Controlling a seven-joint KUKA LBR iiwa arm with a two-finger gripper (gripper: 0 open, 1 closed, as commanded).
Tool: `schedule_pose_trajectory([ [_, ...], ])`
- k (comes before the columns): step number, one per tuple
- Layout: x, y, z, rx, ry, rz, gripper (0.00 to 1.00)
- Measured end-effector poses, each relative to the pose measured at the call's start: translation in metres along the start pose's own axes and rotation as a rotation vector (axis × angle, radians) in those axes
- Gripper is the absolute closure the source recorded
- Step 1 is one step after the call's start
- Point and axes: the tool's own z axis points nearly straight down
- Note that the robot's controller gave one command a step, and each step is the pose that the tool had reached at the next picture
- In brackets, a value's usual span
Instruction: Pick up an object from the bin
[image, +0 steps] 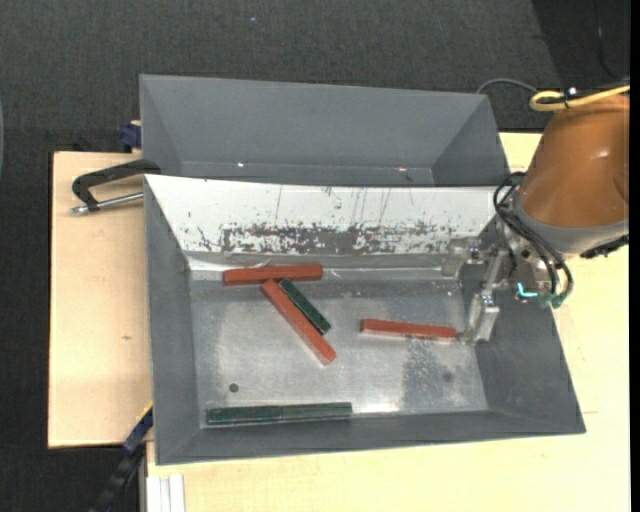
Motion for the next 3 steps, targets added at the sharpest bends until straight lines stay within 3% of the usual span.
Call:
schedule_pose_trajectory([
  [1,-0.002,0.0,-0.004,0.001,-0.007,-0.002,0.0],
  [2,-0.014,-0.003,0.127,0.002,-0.01,-0.007,1.0],
  [3,-0.014,-0.003,0.127,0.002,-0.01,-0.007,1.0],
])
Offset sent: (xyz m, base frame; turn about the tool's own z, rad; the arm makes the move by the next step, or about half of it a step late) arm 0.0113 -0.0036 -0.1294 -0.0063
